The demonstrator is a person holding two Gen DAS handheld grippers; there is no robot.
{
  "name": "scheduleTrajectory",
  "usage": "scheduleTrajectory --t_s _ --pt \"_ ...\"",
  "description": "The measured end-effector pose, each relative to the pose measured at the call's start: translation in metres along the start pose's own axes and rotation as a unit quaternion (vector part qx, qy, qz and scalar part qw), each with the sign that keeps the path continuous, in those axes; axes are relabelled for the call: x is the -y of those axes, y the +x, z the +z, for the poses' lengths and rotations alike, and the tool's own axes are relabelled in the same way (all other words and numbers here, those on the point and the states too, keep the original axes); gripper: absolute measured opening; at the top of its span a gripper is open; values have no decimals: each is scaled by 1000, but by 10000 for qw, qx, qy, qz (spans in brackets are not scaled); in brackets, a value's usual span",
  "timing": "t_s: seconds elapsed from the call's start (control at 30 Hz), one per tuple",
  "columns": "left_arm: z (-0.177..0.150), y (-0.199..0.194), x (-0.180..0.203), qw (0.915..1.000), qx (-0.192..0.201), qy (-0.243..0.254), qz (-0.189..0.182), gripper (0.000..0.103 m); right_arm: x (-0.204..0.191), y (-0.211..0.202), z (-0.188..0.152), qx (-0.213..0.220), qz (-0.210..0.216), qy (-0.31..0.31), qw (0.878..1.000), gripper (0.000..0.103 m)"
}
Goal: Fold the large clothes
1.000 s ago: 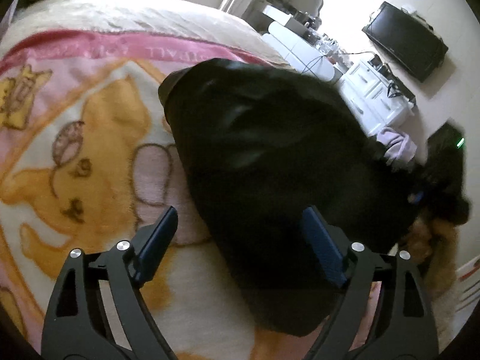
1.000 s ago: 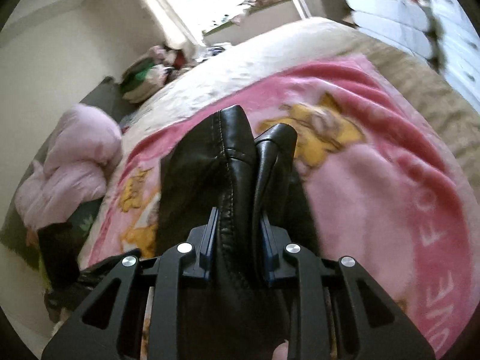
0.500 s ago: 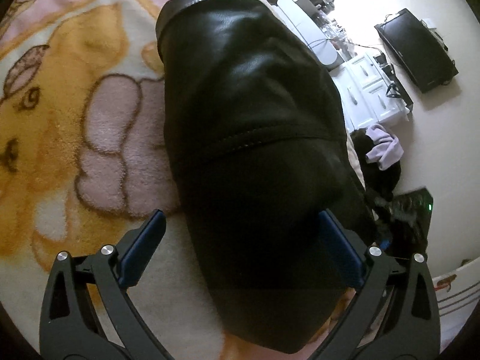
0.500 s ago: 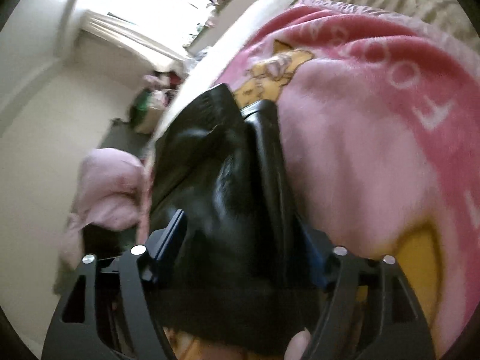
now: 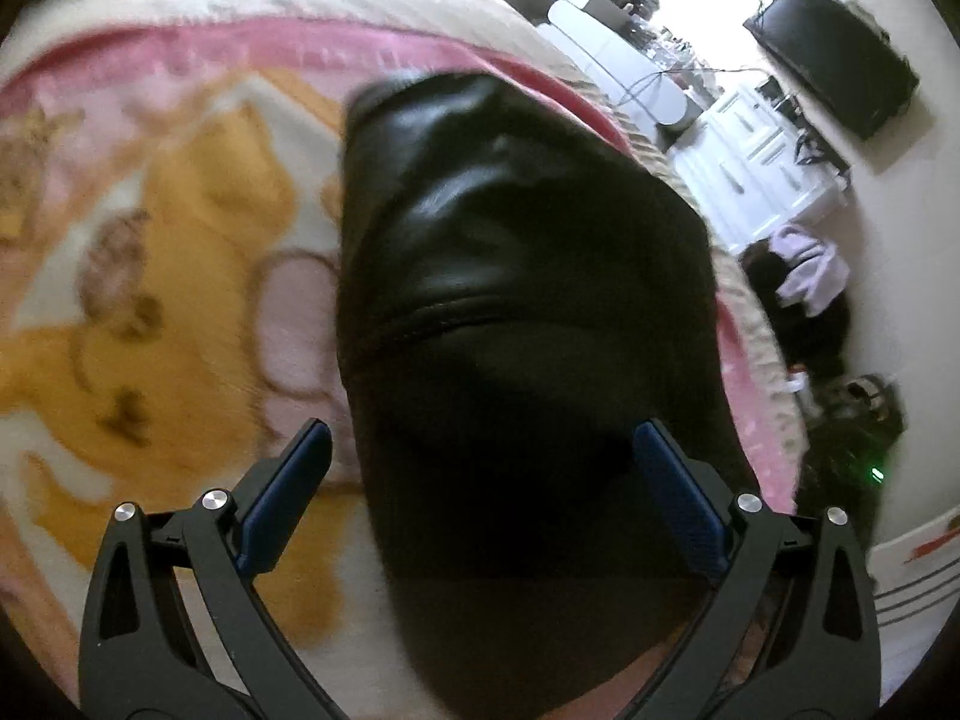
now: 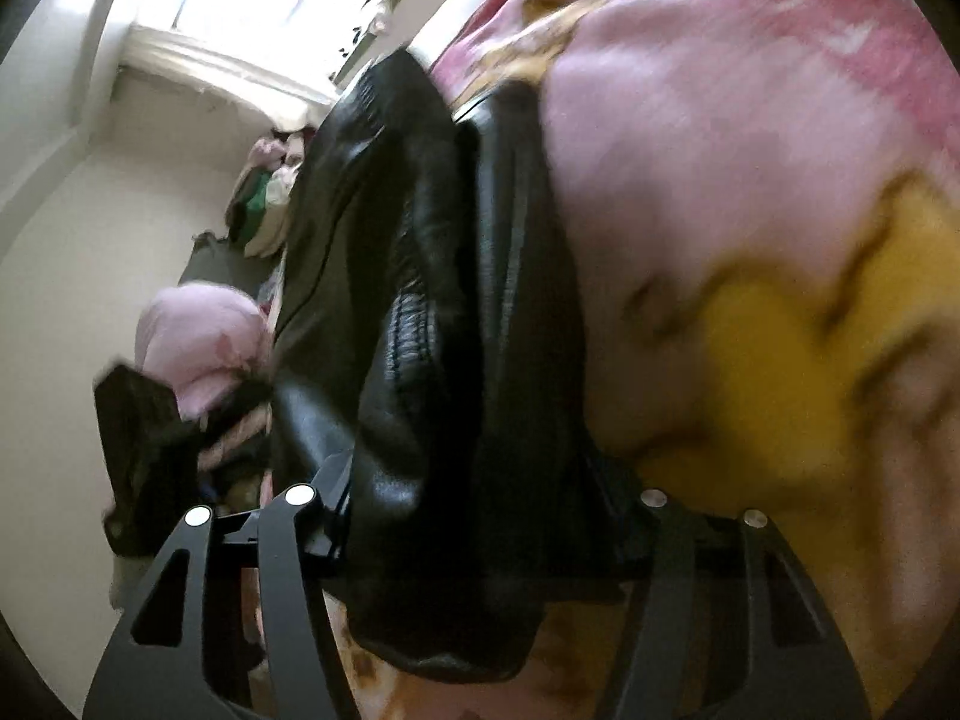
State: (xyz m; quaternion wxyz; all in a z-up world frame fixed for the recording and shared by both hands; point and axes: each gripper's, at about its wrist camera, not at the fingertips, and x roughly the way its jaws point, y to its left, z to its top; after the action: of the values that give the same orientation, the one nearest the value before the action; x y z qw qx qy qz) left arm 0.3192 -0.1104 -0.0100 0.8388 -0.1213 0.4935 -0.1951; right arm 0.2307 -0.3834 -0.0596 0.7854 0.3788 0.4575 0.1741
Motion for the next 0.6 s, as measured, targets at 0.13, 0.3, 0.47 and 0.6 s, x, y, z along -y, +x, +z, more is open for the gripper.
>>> scheduleTrajectory --t_s 0.13,0.3,0.47,0.6 --pt "-6 -7 4 9964 126 540 641 94 -19 6 -17 120 -339 -130 9993 63" --pt "-23 -6 2 9948 161 721 706 94 -23 -48 -10 677 -769 -153 9946 74" --pt "-26 -7 10 9926 228 866 819 94 -63 -80 14 1560 -1247 -957 9752 76" --pt "-27 -9 15 9903 262 1004 925 94 -102 -58 39 1398 -1675 -1864 9579 49"
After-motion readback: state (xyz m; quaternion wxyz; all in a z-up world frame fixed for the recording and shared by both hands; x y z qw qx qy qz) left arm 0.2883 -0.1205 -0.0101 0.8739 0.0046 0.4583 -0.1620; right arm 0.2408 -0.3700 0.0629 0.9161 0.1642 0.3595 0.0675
